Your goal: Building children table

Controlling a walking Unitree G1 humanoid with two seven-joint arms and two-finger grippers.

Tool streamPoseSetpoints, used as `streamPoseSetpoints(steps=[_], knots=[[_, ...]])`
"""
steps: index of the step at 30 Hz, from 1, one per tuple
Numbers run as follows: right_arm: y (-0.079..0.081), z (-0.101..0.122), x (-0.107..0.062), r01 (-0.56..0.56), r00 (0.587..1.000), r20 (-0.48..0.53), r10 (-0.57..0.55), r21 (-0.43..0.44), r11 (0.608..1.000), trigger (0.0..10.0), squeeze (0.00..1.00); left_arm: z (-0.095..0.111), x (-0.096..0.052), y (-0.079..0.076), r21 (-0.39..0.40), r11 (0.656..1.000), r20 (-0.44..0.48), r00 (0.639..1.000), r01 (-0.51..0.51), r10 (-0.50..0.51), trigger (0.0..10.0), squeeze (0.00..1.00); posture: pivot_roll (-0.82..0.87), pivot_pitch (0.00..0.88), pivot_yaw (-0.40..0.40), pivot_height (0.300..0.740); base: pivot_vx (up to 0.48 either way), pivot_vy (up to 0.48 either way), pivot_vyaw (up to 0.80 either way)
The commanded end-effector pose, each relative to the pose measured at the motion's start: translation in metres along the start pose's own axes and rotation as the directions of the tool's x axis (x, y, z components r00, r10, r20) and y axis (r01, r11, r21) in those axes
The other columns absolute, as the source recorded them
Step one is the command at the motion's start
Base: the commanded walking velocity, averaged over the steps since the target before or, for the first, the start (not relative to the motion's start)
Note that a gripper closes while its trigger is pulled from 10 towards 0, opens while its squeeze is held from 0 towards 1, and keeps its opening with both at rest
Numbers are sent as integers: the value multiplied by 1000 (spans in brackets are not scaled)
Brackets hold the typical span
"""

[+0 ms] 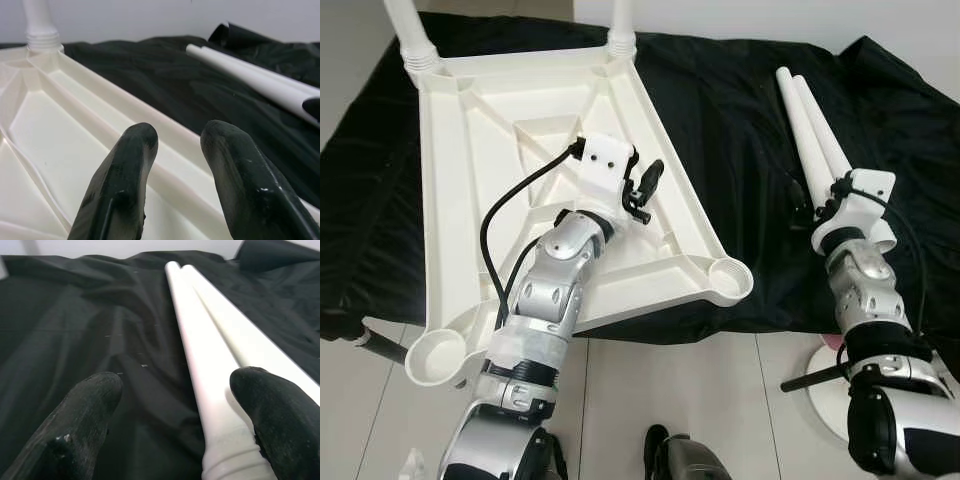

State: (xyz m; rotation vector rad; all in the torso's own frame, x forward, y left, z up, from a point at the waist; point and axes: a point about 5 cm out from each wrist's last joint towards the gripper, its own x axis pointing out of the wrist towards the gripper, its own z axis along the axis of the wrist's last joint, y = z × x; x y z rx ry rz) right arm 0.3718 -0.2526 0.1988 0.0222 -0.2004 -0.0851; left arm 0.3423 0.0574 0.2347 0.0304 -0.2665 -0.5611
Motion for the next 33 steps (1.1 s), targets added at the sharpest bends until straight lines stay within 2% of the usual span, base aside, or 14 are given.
streamPoseSetpoints(steps=[1,10,19,27,29,31,32,33], knots=[[-5,-17,-6,23,997,-73,-24,-8,1000,10000,0,-1,-2,-2,-3,1000,-11,1000,-9,9,10000,0,13,285,-55,740,0,0,0],[-7,-14,-8,65,998,-25,-65,-3,998,10000,0,0,-2,1,-1,1000,-22,999,-27,27,10000,0,8,285,-53,740,0,0,0],[-7,-16,-14,72,997,-32,-72,9,997,10000,0,0,-1,1,0,1000,-28,999,-29,29,10000,0,3,278,-54,740,0,0,0],[-13,-3,-20,67,998,5,-67,-97,993,10000,0,1,2,-1,-9,1000,-31,999,-24,23,10000,0,-8,277,-48,740,0,0,0],[-17,9,-21,95,994,62,-86,-152,984,10000,0,1,3,-3,-14,1000,-33,999,-19,19,10000,0,-14,277,-48,740,0,0,0],[-18,15,-22,109,991,90,-95,-157,982,10000,0,0,3,-3,-16,1000,-35,999,-17,17,10000,0,-14,277,-48,740,0,0,0],[-22,22,-24,141,982,143,-120,-149,979,10000,0,0,3,-4,-18,1000,-36,999,-15,14,10000,0,-14,276,-49,740,0,0,0],[-22,22,-24,141,982,143,-120,-149,979,10000,0,0,3,-4,-18,1000,-36,999,-15,14,10000,0,-14,276,-49,740,0,0,0]])
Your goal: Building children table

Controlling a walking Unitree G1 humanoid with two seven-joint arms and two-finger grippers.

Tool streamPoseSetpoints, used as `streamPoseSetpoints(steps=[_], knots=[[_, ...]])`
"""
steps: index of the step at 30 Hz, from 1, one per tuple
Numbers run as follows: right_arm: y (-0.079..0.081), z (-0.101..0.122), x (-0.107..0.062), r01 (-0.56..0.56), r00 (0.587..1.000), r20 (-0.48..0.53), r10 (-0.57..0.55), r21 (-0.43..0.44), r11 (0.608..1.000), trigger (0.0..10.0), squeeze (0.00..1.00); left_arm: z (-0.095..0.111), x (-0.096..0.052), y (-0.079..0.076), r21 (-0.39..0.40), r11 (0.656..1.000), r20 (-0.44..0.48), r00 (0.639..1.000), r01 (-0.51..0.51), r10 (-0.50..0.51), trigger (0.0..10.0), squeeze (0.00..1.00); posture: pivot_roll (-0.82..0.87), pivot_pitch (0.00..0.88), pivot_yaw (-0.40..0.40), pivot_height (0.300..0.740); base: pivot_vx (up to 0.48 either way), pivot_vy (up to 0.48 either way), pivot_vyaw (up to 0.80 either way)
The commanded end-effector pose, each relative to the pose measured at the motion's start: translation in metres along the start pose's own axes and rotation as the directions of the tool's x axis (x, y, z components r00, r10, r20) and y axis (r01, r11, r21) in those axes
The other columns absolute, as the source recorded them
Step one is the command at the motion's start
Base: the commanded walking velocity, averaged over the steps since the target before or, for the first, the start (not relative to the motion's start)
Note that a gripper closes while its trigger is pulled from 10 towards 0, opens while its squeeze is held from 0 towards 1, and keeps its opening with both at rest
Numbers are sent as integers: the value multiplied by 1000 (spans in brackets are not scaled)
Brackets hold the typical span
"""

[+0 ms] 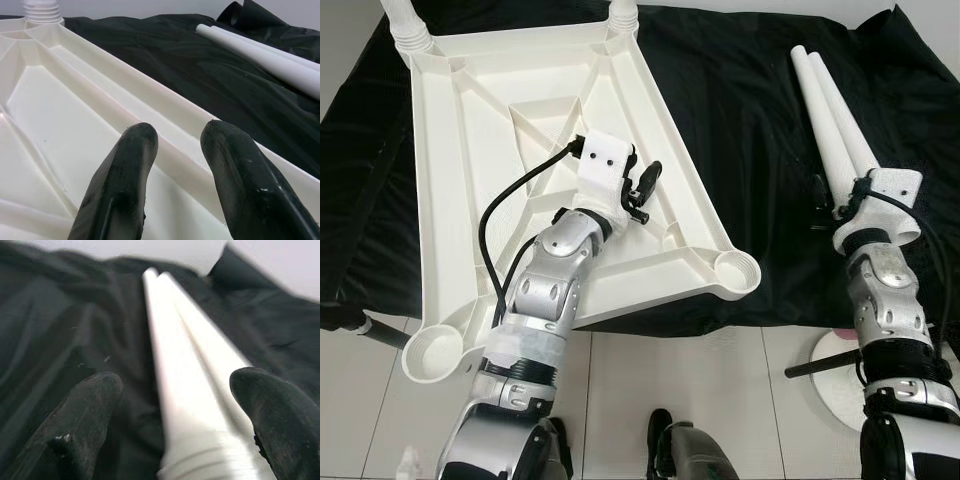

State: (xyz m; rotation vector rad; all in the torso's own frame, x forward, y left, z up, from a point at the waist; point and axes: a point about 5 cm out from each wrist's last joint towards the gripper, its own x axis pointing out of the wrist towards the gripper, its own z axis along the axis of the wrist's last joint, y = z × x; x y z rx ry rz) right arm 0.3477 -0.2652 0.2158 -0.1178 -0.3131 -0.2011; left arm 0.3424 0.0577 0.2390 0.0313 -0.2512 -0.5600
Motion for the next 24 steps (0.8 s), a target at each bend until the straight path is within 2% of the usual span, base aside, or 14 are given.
streamPoseSetpoints(steps=[1,5,9,14,24], knots=[[-10,1,-5,38,999,19,-38,-2,999,10000,0,-4,2,-5,-17,1000,-22,1000,-13,13,10000,0,-15,275,-50,740,0,0,0],[-14,2,-10,53,999,11,-54,37,998,10000,0,-6,2,-6,-22,1000,-28,1000,-13,12,10000,0,-16,271,-51,740,0,0,0],[-14,0,-12,46,999,-7,-45,22,999,10000,0,-6,2,-7,-23,1000,-28,1000,-13,12,10000,0,-17,271,-53,740,0,0,0],[-7,-14,-23,-23,996,-85,25,19,1000,10000,0,-6,3,-7,-26,1000,-31,999,-15,14,10000,0,-23,270,-54,740,0,0,0],[-1,-28,-26,-71,987,-140,80,67,995,10000,0,-7,3,-8,-30,999,-35,999,-14,13,10000,0,-28,268,-56,740,0,0,0]])
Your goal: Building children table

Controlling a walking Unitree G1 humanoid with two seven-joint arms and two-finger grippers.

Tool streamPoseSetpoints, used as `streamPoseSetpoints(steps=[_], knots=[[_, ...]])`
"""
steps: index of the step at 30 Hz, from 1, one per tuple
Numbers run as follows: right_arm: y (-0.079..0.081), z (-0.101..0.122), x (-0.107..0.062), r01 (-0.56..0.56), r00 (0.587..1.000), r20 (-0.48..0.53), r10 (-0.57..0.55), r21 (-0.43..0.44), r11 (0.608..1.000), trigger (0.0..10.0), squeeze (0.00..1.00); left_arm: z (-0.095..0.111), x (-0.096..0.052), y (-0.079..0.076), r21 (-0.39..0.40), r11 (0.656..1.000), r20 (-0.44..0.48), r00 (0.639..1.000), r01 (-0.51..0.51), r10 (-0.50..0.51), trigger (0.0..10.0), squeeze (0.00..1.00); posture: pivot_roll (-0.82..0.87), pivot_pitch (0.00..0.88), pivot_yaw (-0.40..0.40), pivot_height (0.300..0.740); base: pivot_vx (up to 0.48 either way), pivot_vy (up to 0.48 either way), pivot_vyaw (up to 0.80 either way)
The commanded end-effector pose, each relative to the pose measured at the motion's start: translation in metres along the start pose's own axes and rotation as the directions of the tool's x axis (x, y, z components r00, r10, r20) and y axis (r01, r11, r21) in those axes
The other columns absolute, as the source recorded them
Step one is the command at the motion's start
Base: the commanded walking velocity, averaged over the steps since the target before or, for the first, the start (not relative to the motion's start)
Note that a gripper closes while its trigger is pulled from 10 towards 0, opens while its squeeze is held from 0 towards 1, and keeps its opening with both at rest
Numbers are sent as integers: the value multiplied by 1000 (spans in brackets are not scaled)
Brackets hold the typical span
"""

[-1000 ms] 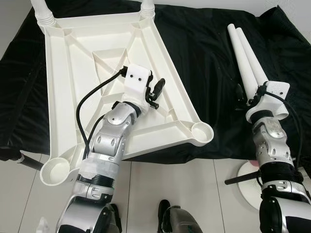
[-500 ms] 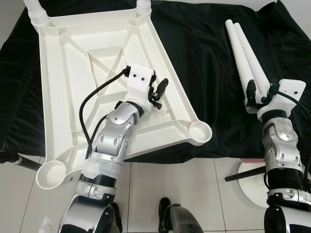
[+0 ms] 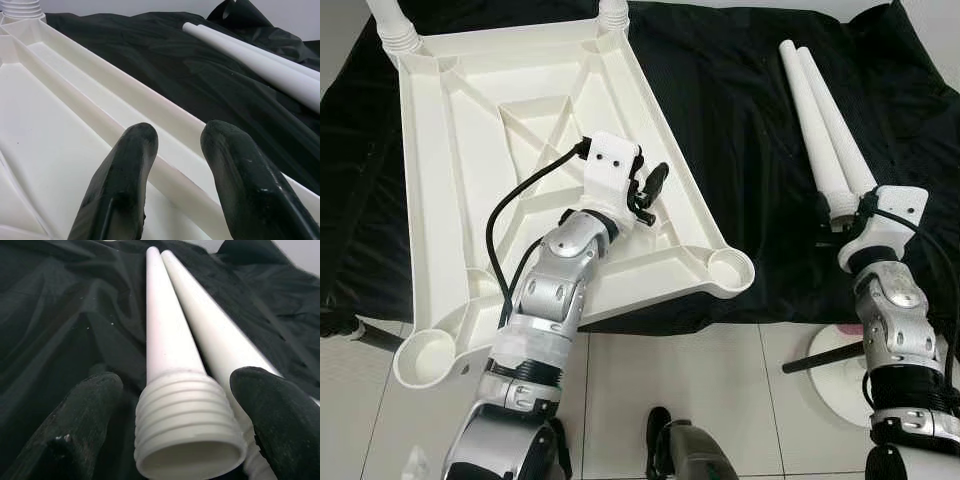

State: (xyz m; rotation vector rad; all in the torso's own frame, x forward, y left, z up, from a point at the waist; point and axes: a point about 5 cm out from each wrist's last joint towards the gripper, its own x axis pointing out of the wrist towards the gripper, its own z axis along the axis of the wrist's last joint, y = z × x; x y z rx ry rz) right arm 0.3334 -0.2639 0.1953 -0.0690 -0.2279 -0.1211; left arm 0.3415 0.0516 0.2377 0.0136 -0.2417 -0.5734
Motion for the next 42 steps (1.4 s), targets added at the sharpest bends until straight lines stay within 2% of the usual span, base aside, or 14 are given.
streamPoseSetpoints(steps=[1,9,13,26,27,30,31,35,40,41,42], knots=[[0,-15,-4,-5,998,-63,6,17,1000,10000,0,-6,1,-3,-10,1000,-31,999,-25,25,10000,0,-28,268,-56,740,0,0,0],[6,-19,6,-32,996,-79,34,29,999,10000,0,-6,1,-2,-7,1000,-32,999,-26,26,10000,0,-18,268,-52,740,0,0,0],[14,-22,15,-53,993,-98,58,49,997,10000,0,-5,1,-2,-2,1000,-33,999,-25,25,10000,0,-10,270,-49,740,0,0,0],[33,-39,18,-126,979,-151,139,92,988,10000,0,-3,-1,0,18,999,-33,999,-27,28,10000,0,6,271,-48,740,0,0,0],[33,-40,18,-129,979,-150,141,92,987,2000,0,-3,-1,1,19,999,-33,999,-28,28,10000,0,9,269,-48,740,0,0,0],[34,-40,18,-133,978,-148,147,95,986,2000,0,-3,0,1,20,999,-32,999,-28,28,10000,0,11,265,-48,740,0,0,0],[35,-41,18,-140,978,-143,154,102,985,0,0,-3,0,1,24,999,-31,999,-27,28,10000,0,14,261,-48,740,0,0,0],[38,-44,17,-156,974,-140,176,142,977,0,0,-2,1,1,30,999,-27,999,-24,25,10000,0,15,256,-49,740,0,0,0],[43,-40,17,-184,977,-72,202,205,961,0,0,-1,1,2,47,999,-19,1000,-16,17,10000,0,12,237,-47,740,0,0,0],[44,-37,17,-175,980,-51,191,225,958,2196,0,0,1,2,50,999,-12,1000,-11,11,10000,0,10,231,-47,740,0,0,0],[44,-37,17,-175,980,-51,191,225,958,2196,0,0,1,2,50,999,-12,1000,-11,11,10000,0,10,231,-47,740,0,0,0]])
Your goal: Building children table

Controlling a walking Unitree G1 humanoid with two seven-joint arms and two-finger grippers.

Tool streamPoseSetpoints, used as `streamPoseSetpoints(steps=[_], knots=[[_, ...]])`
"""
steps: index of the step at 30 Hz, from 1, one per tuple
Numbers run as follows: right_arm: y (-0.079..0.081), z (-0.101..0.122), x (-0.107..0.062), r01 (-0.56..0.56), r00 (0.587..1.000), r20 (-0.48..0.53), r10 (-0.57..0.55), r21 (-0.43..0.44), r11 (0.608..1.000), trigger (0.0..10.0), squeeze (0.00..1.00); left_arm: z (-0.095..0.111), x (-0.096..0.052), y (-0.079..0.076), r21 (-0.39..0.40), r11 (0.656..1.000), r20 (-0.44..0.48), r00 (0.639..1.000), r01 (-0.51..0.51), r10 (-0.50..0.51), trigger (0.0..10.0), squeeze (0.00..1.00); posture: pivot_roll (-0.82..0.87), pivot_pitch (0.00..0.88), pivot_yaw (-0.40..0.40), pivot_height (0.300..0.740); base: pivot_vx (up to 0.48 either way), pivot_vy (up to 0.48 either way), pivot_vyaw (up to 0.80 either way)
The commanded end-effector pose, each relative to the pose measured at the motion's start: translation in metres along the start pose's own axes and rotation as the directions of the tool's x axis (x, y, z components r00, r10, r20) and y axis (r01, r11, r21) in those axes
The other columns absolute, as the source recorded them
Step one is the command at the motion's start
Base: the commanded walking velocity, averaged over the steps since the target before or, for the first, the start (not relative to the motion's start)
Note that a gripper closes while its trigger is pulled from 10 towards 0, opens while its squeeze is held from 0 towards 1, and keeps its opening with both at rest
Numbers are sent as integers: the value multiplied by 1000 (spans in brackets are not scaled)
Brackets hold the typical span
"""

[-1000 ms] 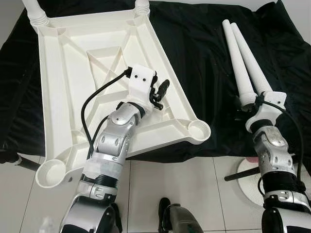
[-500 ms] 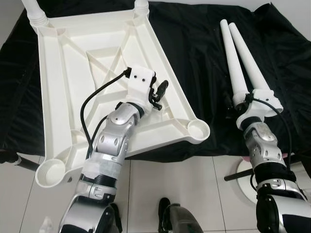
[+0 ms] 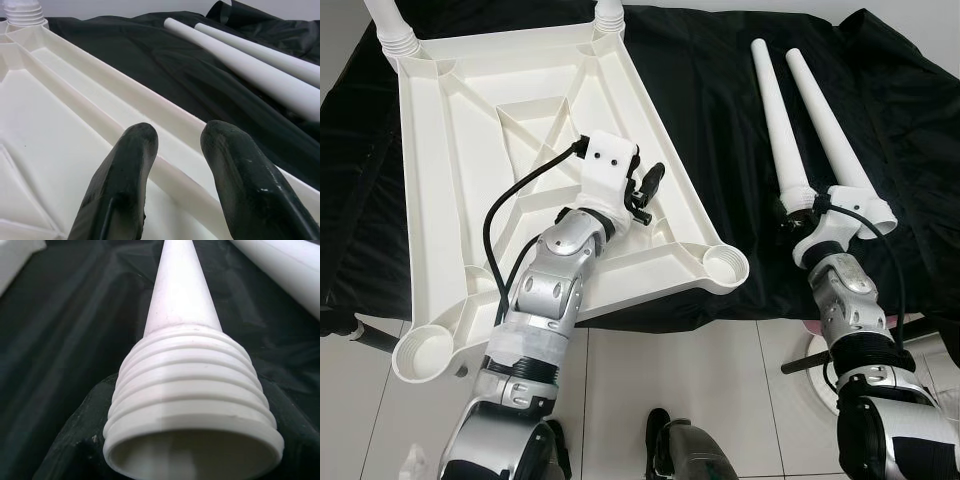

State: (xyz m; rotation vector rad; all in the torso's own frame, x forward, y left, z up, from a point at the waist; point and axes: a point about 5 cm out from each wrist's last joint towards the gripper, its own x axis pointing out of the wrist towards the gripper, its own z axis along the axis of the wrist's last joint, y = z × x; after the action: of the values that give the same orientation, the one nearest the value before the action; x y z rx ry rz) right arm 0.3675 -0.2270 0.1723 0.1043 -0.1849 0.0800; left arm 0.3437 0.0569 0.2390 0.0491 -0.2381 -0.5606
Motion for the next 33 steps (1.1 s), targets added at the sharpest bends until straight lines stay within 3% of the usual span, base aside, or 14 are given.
streamPoseSetpoints(steps=[1,7,10,12,19,25,32,33], knots=[[1,-9,-6,15,1000,-3,-15,28,999,10000,0,1,3,-3,19,1000,11,1000,2,-2,10000,0,8,220,-49,740,0,0,0],[2,-7,-5,47,999,16,-47,12,999,10000,0,3,5,0,24,1000,24,1000,5,-6,10000,0,0,201,-50,740,0,0,0],[5,-8,-4,104,995,14,-103,-103,989,10000,0,7,7,3,45,999,44,999,8,-10,10000,0,-5,180,-53,740,0,0,0],[6,-2,-3,134,990,67,-125,-151,979,10000,0,8,8,6,42,999,47,999,5,-7,10000,0,-4,157,-58,740,0,0,0],[12,6,-4,151,982,146,-118,-239,959,10000,0,7,5,16,33,999,48,999,4,-5,10000,0,-5,124,-53,740,0,0,0],[17,8,-11,113,975,208,-74,-178,978,10000,0,4,1,20,37,999,42,999,17,-19,10000,0,-2,113,-53,740,0,0,0],[26,15,-17,98,950,310,-34,-193,976,10000,0,2,1,19,-2,998,46,997,60,-59,10000,0,-1,102,-57,740,0,0,0],[28,16,-19,93,945,327,-23,-201,975,10000,0,1,0,19,-25,997,45,996,78,-77,10000,290,-3,100,-60,740,0,0,0]])
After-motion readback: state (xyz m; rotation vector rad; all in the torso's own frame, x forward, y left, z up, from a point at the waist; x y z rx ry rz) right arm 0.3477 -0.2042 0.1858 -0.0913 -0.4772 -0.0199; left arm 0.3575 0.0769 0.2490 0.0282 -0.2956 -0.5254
